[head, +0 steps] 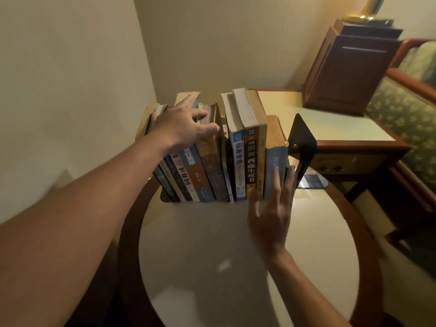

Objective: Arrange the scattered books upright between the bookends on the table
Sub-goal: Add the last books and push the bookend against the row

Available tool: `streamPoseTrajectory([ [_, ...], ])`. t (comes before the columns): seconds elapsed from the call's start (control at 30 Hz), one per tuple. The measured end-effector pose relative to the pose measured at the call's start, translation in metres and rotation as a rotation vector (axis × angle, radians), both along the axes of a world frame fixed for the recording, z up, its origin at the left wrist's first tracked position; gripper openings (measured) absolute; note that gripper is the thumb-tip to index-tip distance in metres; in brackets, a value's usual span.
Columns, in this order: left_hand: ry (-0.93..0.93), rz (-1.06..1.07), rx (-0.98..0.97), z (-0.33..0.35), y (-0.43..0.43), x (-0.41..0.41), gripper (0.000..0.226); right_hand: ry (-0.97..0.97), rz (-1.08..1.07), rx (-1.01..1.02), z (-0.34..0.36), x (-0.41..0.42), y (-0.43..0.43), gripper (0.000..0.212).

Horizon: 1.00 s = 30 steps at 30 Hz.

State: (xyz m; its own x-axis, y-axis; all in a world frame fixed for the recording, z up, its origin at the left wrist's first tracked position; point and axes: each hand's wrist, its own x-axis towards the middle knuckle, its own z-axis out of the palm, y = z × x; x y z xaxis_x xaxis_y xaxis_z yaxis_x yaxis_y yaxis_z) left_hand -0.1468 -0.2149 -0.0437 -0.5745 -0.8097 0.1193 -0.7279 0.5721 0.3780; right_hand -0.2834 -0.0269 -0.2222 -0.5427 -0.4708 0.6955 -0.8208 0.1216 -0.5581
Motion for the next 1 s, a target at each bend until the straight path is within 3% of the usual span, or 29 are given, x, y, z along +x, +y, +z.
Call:
streamPoseTrajectory([
  [0.1,-0.006,-0.001,-0.003,0.0,-0.002,0.003,0.079,-0.043,-0.063,0.004,0.012,-0.021,0.013,0.059],
  [0.3,0.013,-0.006,0.004,0.001,-0.002,0.006,0.079,0.071,0.025,0.316,0.028,-0.058,0.021,0.053],
  [0.4,0.037,-0.002,-0.007,0.0,-0.001,0.006,0.065,0.123,0.024,0.324,0.032,-0.066,0.027,0.048],
  [0.5,0.042,0.003,-0.008,0.0,-0.001,0.006,0.062,0.069,-0.017,0.267,0.04,-0.069,0.031,0.023],
  [0.57,0.036,0.001,-0.009,-0.001,-0.002,0.006,0.062,0.043,-0.033,0.254,0.045,-0.072,0.031,0.018],
  [0.7,0.032,0.005,-0.012,-0.001,-0.001,0.006,0.062,0.083,-0.014,0.275,0.056,-0.076,0.037,0.023],
  [0.9,0.022,0.009,-0.019,-0.002,-0.003,0.006,0.063,0.223,0.104,0.411,0.059,-0.068,0.081,0.064],
  [1.0,0.022,0.008,-0.007,-0.003,-0.005,0.006,0.066,0.218,0.204,0.486,0.07,-0.063,0.087,0.063],
])
